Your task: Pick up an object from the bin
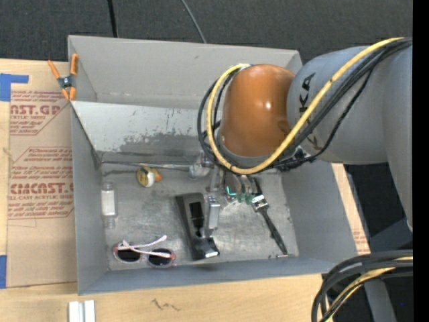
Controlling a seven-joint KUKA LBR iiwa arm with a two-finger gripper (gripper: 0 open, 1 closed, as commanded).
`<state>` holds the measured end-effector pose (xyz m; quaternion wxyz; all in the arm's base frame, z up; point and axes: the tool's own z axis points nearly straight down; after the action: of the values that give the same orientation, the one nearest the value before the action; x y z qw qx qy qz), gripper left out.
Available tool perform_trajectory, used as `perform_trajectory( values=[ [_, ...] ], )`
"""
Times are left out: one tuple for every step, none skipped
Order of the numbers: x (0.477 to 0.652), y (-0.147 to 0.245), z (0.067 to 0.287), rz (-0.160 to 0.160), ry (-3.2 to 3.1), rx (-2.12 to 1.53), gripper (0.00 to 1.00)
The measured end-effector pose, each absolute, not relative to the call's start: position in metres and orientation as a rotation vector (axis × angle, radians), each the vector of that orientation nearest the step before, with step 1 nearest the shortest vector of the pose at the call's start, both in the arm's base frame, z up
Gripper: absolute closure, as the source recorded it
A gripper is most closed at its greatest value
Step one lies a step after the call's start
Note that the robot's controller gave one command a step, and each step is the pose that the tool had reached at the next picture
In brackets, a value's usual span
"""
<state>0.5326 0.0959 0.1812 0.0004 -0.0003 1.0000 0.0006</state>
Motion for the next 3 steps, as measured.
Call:
perform_trajectory(
  values=[
    [0.5327,0.0757,0.0927,0.022,3.073,-0.006,1.0],
    [0.5327,0.0757,0.0927,0.022,3.073,-0.006,1.0],
    [0.5307,0.0747,0.0923,0.015,3.072,-0.004,1.0]
  ],
)
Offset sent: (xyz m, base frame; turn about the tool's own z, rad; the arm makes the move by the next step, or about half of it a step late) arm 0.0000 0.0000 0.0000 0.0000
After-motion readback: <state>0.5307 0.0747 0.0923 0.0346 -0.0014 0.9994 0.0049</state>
